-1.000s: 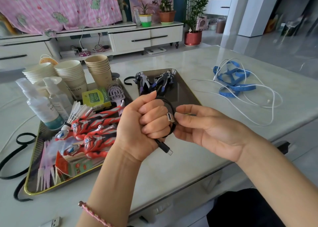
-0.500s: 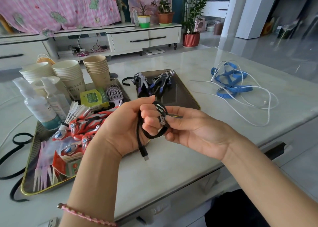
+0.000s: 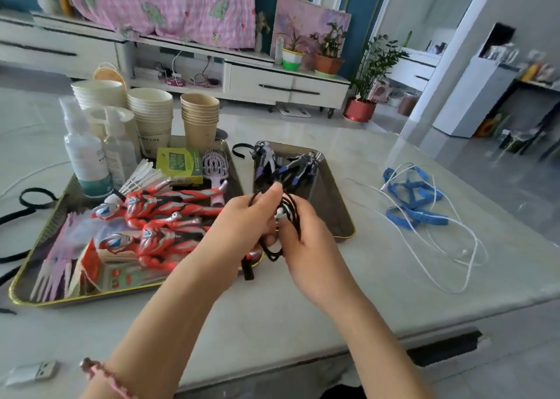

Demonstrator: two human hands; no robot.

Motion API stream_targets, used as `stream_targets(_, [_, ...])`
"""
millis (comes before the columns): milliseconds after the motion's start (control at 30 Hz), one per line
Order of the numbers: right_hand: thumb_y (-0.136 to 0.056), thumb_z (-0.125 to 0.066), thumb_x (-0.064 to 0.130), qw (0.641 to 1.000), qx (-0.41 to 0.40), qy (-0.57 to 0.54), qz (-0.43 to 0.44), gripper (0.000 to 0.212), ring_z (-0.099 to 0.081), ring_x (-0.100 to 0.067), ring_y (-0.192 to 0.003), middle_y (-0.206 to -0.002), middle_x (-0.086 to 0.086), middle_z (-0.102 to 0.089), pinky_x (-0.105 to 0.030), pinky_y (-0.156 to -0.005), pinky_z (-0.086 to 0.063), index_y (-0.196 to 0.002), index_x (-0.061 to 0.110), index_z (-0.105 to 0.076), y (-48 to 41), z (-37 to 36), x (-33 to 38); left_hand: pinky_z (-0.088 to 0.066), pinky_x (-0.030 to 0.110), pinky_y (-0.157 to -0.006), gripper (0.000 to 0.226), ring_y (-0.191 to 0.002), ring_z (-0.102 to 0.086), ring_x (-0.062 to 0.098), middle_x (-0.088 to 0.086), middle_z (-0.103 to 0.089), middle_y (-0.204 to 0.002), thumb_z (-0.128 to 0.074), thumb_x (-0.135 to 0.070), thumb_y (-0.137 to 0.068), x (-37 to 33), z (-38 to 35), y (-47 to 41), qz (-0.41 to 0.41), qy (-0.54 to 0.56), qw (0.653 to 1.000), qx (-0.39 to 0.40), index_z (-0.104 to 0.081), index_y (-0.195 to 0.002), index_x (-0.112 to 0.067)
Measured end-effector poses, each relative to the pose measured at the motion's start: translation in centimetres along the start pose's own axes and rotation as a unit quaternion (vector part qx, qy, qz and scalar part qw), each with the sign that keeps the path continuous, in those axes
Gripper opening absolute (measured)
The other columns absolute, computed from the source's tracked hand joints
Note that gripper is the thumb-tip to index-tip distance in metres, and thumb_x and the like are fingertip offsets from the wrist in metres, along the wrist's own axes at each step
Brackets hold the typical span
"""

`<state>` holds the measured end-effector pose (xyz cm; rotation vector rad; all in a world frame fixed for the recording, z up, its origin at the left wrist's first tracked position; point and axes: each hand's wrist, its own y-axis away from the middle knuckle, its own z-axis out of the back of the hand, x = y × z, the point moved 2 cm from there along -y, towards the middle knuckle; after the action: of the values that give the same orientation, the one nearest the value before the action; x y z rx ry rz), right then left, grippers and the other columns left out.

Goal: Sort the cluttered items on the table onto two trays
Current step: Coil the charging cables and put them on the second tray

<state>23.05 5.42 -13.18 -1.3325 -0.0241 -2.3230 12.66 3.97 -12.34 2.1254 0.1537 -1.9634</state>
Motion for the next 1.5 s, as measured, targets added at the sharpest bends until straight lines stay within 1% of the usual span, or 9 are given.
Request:
stream_targets(100, [-0.099, -0.038, 0.024, 0.997, 0.007, 0.074, 0.018, 0.014, -0.048, -0.010, -0.068, -0.077, 0.007, -0.056, -0.016, -0.060, -0.038, -0.099, 0.019, -0.050, 0.3, 0.0, 0.2, -0.023, 0.027, -0.053, 0.051, -0.042, -0.026, 0.014, -0.007, -0.028, -0.038, -0.046, -0.039, -0.095, -0.1, -0.2, -0.2, 0.020, 0.072, 0.997, -0.005, -0.032, -0.049, -0.020])
stream_targets(200, [-0.100, -0.035, 0.031, 0.998, 0.022, 0.066, -0.005, 0.027, -0.048, -0.019, -0.060, -0.067, -0.001, -0.053, -0.036, -0.060, -0.044, -0.089, 0.011, -0.049, 0.3, 0.0, 0.4, -0.015, 0.022, -0.046, 0.047, -0.043, -0.017, 0.010, -0.008, -0.021, -0.040, -0.045, -0.049, -0.092, -0.4, -0.2, 0.0, 0.064, 0.210, 0.976, -0.001, -0.031, -0.057, -0.022])
stream_targets(333, [-0.098, -0.043, 0.027, 0.999, -0.018, 0.037, 0.013, 0.030, -0.041, -0.009, -0.052, -0.060, -0.001, -0.051, -0.027, -0.051, -0.035, -0.077, 0.007, -0.048, 0.5, 0.3, 0.8, -0.021, 0.016, -0.037, 0.052, -0.033, -0.022, 0.009, -0.007, -0.023, -0.036, -0.030, -0.046, -0.097, -0.6, 0.1, 0.1, 0.112, 0.338, 0.934, 0.036, -0.031, -0.055, -0.017])
stream_targets(433, [-0.099, -0.040, 0.025, 0.995, -0.058, 0.075, 0.033, 0.025, -0.048, -0.011, -0.060, -0.066, 0.000, -0.056, -0.027, -0.056, -0.037, -0.079, 0.011, -0.048, 0.7, 0.6, 0.6, -0.030, 0.019, -0.044, 0.043, -0.037, -0.032, 0.010, -0.006, -0.030, -0.040, -0.031, -0.031, -0.099, -0.6, 0.1, 0.3, 0.133, 0.349, 0.924, 0.081, -0.036, -0.059, -0.017])
stream_targets(567, [-0.098, -0.036, 0.013, 0.990, -0.075, 0.115, 0.035, 0.026, -0.061, -0.012, -0.082, -0.085, 0.011, -0.062, -0.028, -0.071, -0.047, -0.117, 0.022, -0.052, 0.8, 1.1, 0.3, -0.037, 0.022, -0.056, 0.034, -0.045, -0.044, 0.012, -0.005, -0.040, -0.049, -0.034, -0.023, -0.098, -0.5, -0.1, 0.6, 0.152, 0.331, 0.919, 0.152, -0.050, -0.069, -0.012])
stream_targets(800, [-0.097, -0.037, 0.019, 0.947, -0.007, 0.293, 0.129, 0.016, -0.045, -0.020, -0.066, -0.077, 0.002, -0.054, -0.034, -0.054, -0.027, -0.109, 0.017, -0.048, 1.4, 2.0, 0.7, -0.031, 0.022, -0.047, 0.041, -0.038, -0.035, 0.010, -0.005, -0.031, -0.044, -0.039, -0.033, -0.096, -0.2, 0.2, 0.9, 0.182, 0.178, 0.952, 0.168, -0.053, -0.064, -0.010])
stream_targets(1100, [-0.095, -0.048, 0.022, 0.986, 0.001, 0.125, 0.108, 0.006, -0.039, -0.013, -0.054, -0.061, 0.002, -0.048, -0.031, -0.053, -0.035, -0.094, 0.021, -0.054, 1.5, 2.6, 0.4, -0.019, 0.017, -0.038, 0.041, -0.036, -0.018, 0.008, -0.006, -0.021, -0.043, -0.052, -0.034, -0.092, -0.7, -0.5, 1.2, 0.083, 0.071, 0.980, 0.167, -0.041, -0.057, -0.015])
stream_targets(1267, [-0.087, -0.057, 0.038, 0.999, 0.052, -0.008, 0.001, 0.019, -0.043, -0.005, -0.053, -0.063, 0.009, -0.051, -0.022, -0.051, -0.035, -0.087, 0.020, -0.060, 1.3, 3.6, 0.1, -0.016, 0.016, -0.037, 0.040, -0.033, -0.018, 0.008, -0.007, -0.023, -0.039, -0.049, -0.031, -0.094, -0.9, -0.6, 1.3, 0.048, 0.078, 0.987, 0.130, -0.044, -0.059, -0.013])
stream_targets(1500, [-0.095, -0.048, 0.011, 0.984, 0.044, -0.156, -0.068, 0.018, -0.055, -0.008, -0.054, -0.074, 0.000, -0.062, -0.018, -0.048, -0.044, -0.093, 0.011, -0.066, 1.9, 4.5, -0.1, -0.014, 0.016, -0.036, 0.039, -0.029, -0.017, 0.006, -0.008, -0.022, -0.037, -0.046, -0.030, -0.096, -0.9, 0.0, 0.8, 0.060, 0.142, 0.985, 0.079, -0.038, -0.062, -0.014])
